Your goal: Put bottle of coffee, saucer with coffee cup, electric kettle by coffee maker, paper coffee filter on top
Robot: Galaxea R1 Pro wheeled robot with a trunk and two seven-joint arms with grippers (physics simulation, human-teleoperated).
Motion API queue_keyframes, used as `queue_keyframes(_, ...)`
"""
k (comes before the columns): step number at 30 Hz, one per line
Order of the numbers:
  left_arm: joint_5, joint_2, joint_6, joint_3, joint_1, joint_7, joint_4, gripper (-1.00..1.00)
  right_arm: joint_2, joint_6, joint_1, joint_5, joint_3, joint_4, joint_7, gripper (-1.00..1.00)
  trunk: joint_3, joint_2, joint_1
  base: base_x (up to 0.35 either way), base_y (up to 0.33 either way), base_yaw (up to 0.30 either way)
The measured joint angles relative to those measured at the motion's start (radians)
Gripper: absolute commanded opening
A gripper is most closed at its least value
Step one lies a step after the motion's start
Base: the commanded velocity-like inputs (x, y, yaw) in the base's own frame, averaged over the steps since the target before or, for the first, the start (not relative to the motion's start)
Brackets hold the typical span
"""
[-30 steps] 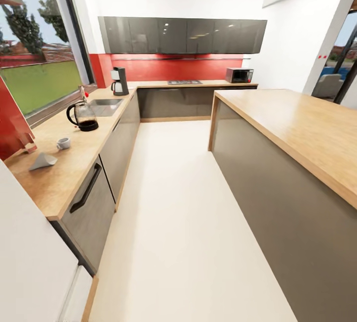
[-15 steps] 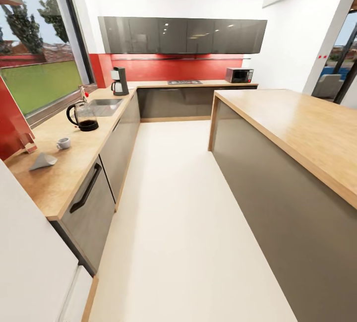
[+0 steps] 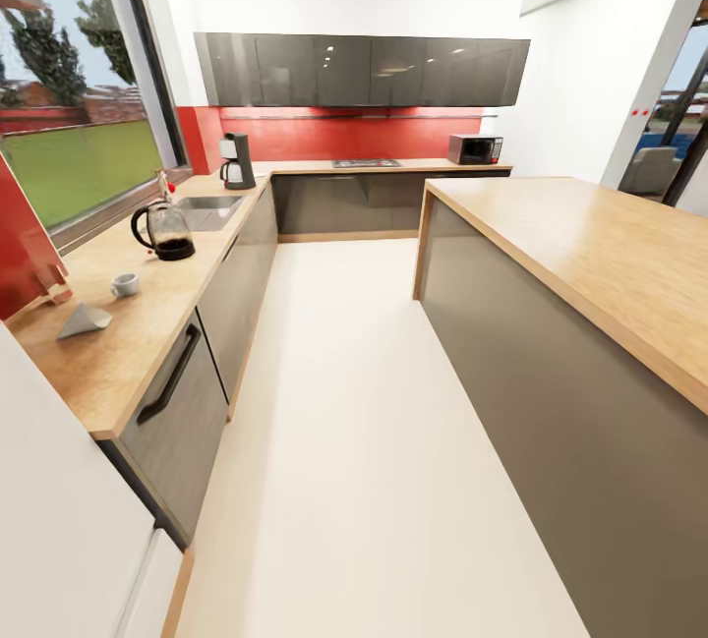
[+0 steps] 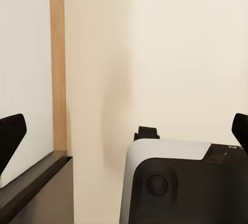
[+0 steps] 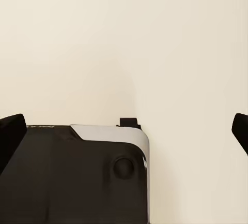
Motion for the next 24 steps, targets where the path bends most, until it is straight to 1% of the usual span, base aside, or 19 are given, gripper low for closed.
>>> queue_keyframes(6, 0.0, 0.0, 0.0, 0.0, 0.0, 0.0, 0.0, 1.0, 0.0, 0.0, 0.0, 0.0, -0.001, -0.002, 0.001, 1.0, 0.0, 0.0, 0.0, 0.3, -0.063, 0.0)
queue_keyframes(14, 0.0, 0.001, 0.0, 0.001, 0.0, 0.0, 0.0, 1.0, 0.0, 0.0, 0.0, -0.002, -0.003, -0.004, 0.0, 1.0, 0.0, 0.0, 0.0, 0.321, -0.155, 0.03)
queue_keyframes(18, 0.0, 0.001, 0.0, 0.001, 0.0, 0.0, 0.0, 1.0, 0.0, 0.0, 0.0, -0.002, -0.003, -0.004, 0.0, 1.0, 0.0, 0.0, 0.0, 0.316, -0.171, 0.16)
queue_keyframes(24, 0.004, 0.002, -0.001, 0.003, 0.0, 0.0, 0.0, 1.0, 0.0, 0.0, 0.0, -0.002, -0.003, -0.004, 0.0, 1.0, 0.0, 0.0, 0.0, 0.314, -0.172, 0.259)
